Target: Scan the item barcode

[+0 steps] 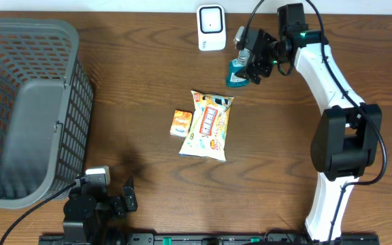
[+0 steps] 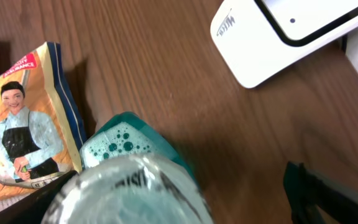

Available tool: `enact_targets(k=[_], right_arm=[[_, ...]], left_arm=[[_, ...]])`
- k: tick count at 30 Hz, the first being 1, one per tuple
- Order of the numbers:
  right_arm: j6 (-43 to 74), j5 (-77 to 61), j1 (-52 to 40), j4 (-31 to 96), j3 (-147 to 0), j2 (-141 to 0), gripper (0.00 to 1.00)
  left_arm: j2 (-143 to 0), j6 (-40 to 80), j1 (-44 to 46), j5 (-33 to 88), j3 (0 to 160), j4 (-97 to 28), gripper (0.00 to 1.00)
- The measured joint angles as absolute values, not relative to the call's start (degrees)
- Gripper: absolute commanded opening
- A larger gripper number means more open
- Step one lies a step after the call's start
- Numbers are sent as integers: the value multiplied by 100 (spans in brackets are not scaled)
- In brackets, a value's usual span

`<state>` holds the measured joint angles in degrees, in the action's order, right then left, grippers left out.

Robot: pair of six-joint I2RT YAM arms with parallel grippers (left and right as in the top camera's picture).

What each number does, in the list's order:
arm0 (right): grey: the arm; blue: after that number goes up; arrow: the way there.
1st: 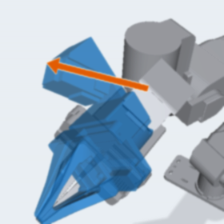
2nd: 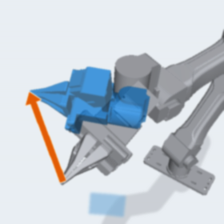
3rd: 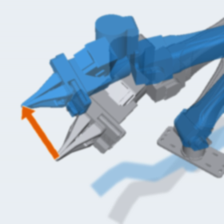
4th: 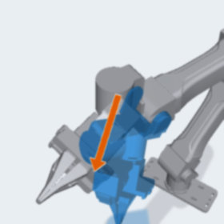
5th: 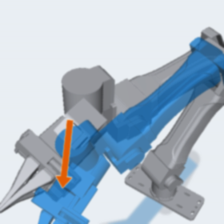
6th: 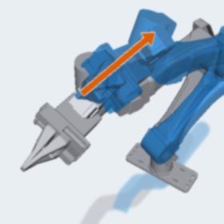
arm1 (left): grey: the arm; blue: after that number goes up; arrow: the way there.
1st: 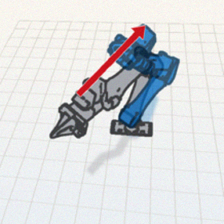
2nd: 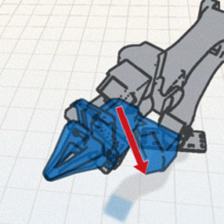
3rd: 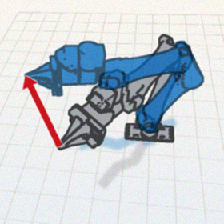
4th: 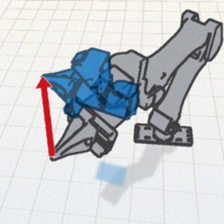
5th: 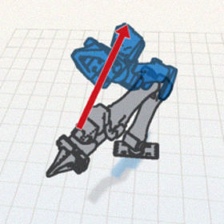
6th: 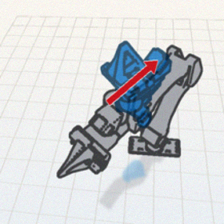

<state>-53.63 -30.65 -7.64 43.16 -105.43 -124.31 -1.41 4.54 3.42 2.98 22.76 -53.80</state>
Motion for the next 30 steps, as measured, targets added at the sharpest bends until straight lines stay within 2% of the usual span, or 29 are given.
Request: enact_targets(k=[12,15,17,19,21,24,30], right_arm=[[-5365,-3522,-742,4069,-10543,-12613,88],[-5363,-3590,-742,4058,-10543,-12698,77],[-5356,-3623,-742,4060,-10543,-12713,63],[-5339,-3647,-742,4066,-10543,-12715,41],[-5293,-3669,-744,4060,-10543,-12715,27],[-5210,-3747,-742,4058,-10541,-12715,21],[-4991,-3946,-742,4058,-10541,-12737,21]], left_arm=[[-141,454,342,298,2276,-5380,100],[-141,454,342,298,2276,-5380,100],[-141,454,342,298,2276,-5380,100],[-141,454,342,298,2276,-5380,100],[-141,454,342,298,2276,-5378,100],[-141,454,342,298,2276,-5380,100],[-141,454,342,298,2276,-5380,100]])
